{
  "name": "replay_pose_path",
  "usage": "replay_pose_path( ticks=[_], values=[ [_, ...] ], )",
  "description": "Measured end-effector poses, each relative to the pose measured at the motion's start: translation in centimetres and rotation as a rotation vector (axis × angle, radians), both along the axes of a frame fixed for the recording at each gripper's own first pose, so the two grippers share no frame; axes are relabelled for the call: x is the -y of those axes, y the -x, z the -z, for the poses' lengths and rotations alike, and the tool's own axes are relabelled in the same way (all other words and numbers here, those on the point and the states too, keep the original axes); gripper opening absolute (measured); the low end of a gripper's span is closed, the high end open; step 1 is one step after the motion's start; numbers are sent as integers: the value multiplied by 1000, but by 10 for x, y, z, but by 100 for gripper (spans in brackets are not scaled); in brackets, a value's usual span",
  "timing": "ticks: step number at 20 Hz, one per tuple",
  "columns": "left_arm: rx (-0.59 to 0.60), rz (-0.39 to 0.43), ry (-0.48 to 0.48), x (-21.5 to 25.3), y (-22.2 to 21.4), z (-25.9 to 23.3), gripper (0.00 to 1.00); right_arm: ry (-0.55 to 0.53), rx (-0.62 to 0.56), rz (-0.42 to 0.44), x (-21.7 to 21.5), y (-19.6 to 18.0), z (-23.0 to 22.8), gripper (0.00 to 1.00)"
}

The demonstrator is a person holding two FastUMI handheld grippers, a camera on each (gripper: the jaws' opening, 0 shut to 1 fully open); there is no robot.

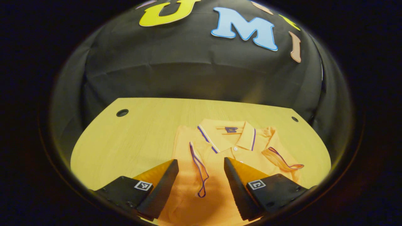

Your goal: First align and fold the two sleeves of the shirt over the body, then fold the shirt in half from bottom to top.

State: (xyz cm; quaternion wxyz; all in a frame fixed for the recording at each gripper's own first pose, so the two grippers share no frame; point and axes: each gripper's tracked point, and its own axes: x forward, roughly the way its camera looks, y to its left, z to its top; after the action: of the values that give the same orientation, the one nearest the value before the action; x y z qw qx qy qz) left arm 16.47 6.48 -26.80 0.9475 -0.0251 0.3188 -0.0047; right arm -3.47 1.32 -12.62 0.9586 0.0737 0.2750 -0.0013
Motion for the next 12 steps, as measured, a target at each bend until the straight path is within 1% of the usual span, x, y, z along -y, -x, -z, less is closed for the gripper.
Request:
replay_pose_path(
  ticks=[3, 4, 6, 7, 8, 9, 12],
  values=[
    [1, -3, 3, 3, 26, -7, 92, 3, 13, -27, 2, 10, 0, 95],
    [5, -3, 4, 5, 36, -10, 95, 1, 16, -31, 3, 13, 0, 95],
    [11, 10, -4, 10, 58, -17, 95, -10, 16, -39, 3, 21, 3, 95],
    [13, 20, -9, 13, 69, -20, 92, -15, 14, -41, 3, 25, 5, 95],
    [15, 29, -14, 14, 79, -22, 96, -17, 11, -44, 4, 29, 8, 95],
    [17, 34, -20, 16, 89, -25, 94, -18, 6, -47, 3, 34, 11, 95],
    [7, 40, -5, 25, 121, -31, 93, -8, -19, -69, 2, 49, 25, 95]
  ],
)
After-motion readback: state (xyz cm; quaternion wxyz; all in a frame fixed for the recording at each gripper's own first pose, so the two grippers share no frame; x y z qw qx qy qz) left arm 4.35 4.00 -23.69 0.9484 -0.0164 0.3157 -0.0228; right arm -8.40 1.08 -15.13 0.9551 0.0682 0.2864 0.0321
